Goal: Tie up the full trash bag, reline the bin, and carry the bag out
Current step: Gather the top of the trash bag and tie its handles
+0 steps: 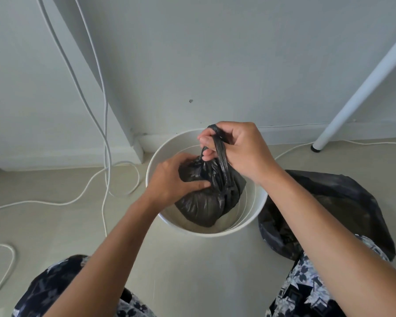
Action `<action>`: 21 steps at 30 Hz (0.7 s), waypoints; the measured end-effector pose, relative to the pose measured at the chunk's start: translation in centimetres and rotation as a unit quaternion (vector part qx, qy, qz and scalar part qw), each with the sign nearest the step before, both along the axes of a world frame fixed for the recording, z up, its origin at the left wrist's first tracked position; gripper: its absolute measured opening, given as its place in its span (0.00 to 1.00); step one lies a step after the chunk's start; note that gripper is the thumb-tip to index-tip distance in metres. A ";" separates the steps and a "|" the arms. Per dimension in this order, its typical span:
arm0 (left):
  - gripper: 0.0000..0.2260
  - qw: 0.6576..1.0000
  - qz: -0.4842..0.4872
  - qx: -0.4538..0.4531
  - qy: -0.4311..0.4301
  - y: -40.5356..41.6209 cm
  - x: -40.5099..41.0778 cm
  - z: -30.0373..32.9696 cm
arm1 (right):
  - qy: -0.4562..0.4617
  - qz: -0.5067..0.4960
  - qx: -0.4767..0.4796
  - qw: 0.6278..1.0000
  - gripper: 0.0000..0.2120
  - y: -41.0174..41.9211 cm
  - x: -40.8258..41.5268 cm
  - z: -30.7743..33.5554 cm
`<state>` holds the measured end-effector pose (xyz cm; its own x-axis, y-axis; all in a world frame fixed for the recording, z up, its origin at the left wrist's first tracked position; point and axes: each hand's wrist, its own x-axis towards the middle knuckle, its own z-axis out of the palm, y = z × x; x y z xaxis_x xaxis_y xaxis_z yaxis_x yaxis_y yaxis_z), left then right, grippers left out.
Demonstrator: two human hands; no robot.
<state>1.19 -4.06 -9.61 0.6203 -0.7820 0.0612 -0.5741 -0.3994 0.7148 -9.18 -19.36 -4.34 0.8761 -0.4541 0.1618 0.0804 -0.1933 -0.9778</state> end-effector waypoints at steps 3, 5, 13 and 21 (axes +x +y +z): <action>0.12 0.997 0.044 -0.036 -0.043 -0.2 0.4 -0.2 | 0.001 0.008 -0.003 1.000 0.03 -0.2 -0.1 0.4; 0.06 0.995 0.073 -0.059 -0.047 0.1 0.7 0.2 | 0.011 0.009 -0.022 1.000 0.05 -0.6 -0.3 0.5; 0.06 0.960 0.196 -0.201 -0.015 4.5 3.9 6.0 | -0.015 -0.011 -0.044 0.999 0.15 -3.2 -0.8 2.4; 0.02 0.912 0.280 -0.299 -0.024 11.2 7.1 9.3 | 0.175 -0.142 -0.242 0.944 0.14 -4.2 1.2 -3.1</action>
